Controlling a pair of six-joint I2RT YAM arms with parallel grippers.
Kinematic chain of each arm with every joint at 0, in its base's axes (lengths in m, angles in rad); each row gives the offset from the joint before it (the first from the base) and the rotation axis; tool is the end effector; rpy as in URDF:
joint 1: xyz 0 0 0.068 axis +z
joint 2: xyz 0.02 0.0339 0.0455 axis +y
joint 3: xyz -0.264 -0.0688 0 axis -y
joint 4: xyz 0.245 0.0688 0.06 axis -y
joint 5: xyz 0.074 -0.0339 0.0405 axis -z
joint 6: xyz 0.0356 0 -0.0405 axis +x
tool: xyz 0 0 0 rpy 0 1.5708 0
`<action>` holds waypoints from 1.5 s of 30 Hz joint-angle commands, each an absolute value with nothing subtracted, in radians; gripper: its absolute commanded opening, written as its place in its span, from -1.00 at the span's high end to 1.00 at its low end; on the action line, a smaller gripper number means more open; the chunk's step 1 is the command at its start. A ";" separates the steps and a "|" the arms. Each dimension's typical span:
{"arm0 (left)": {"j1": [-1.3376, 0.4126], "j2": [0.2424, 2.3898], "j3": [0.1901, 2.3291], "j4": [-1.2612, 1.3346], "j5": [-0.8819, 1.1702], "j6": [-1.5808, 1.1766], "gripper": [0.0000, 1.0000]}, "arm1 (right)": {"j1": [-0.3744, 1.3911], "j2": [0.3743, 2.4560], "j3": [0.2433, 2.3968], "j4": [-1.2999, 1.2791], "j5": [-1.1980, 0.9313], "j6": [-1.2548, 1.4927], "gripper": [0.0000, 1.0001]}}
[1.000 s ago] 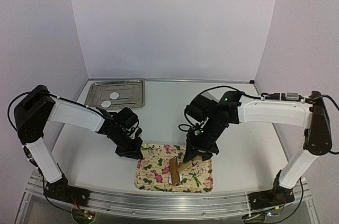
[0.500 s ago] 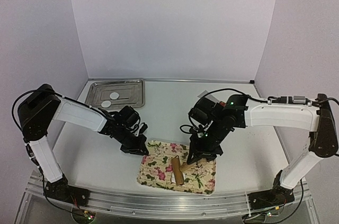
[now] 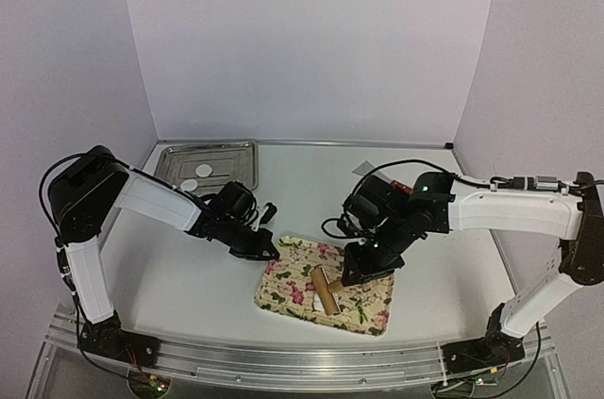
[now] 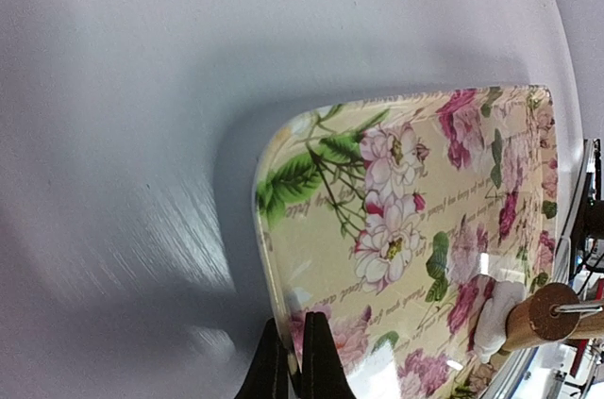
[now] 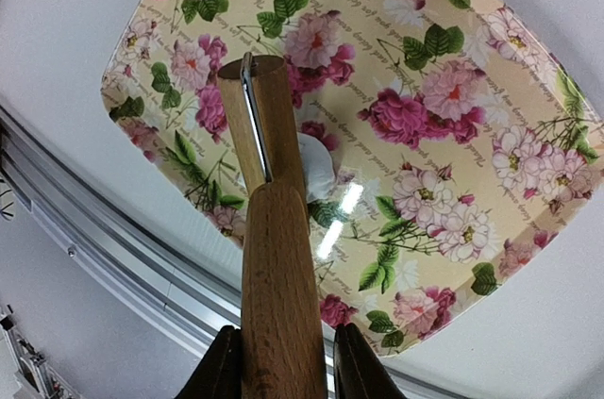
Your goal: Roll out the dumpling wrappers from the dough
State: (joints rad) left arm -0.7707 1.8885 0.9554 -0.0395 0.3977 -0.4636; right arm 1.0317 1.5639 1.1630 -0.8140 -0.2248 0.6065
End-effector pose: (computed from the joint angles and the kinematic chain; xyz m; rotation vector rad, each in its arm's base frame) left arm 0.2463 -0.2584 0.1149 0.5846 2.6695 -0.9349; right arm 0.1498 0.2659 0.2352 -0.6920 2.9173 0.6249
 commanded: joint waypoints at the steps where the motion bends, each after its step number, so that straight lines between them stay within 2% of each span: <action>1: -0.779 1.955 0.846 -0.158 0.216 -0.393 1.00 | 0.952 1.702 1.088 -0.990 0.200 0.486 1.00; 10: -0.779 1.724 0.719 -0.090 0.158 -0.380 1.00 | 0.855 1.760 1.159 -1.000 0.126 0.424 1.00; 28: -0.783 1.764 0.647 0.063 0.252 -0.359 1.00 | 0.878 2.030 1.277 -0.966 0.021 0.475 1.00; 45: -0.793 1.729 0.638 0.064 0.230 -0.350 1.00 | 0.896 2.159 1.414 -0.947 -0.067 0.515 1.00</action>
